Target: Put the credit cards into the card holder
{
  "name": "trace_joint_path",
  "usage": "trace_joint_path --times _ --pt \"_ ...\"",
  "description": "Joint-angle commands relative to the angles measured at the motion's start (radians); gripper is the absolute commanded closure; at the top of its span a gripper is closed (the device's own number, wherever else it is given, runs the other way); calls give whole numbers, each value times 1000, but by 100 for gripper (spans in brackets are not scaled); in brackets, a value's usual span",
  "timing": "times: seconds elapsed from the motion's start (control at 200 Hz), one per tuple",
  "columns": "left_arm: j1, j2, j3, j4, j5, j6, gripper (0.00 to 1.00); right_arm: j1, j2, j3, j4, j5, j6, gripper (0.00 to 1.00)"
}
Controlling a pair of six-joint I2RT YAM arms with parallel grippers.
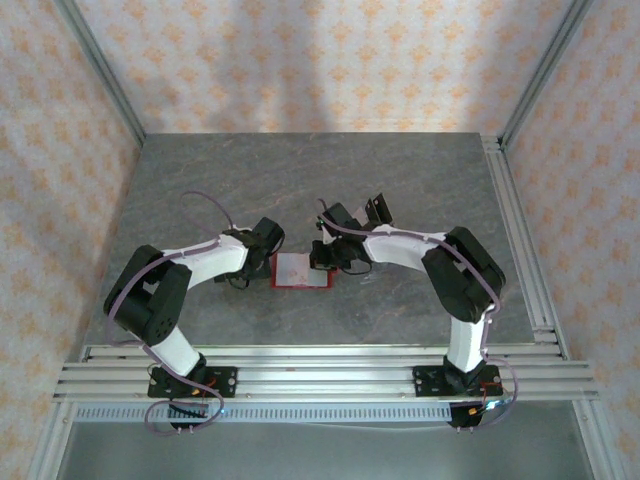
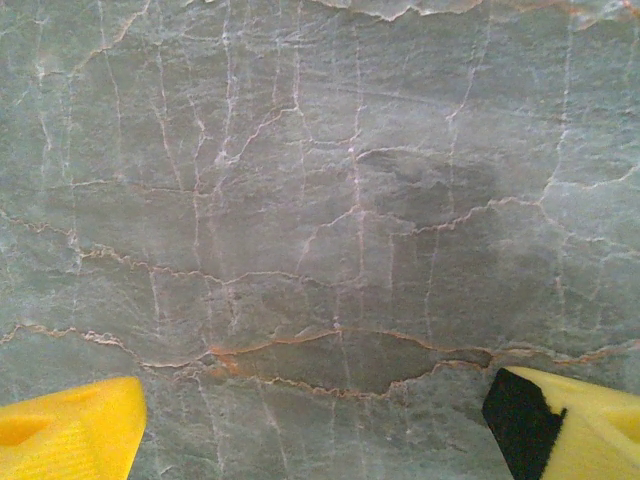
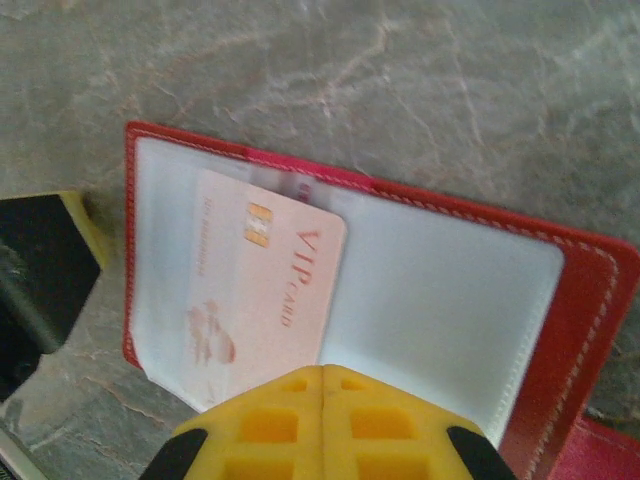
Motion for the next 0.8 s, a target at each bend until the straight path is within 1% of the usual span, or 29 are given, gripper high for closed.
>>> trace_joint_path --times 0.0,0.355,0.791 --pt "-13 44 -15 45 46 13 8 9 21 35 -51 36 -30 100" --pt "-36 54 -26 49 45 -2 8 13 38 42 -52 31 -38 100" --pt "-51 61 -23 49 43 -10 8 24 81 59 -1 6 -5 100"
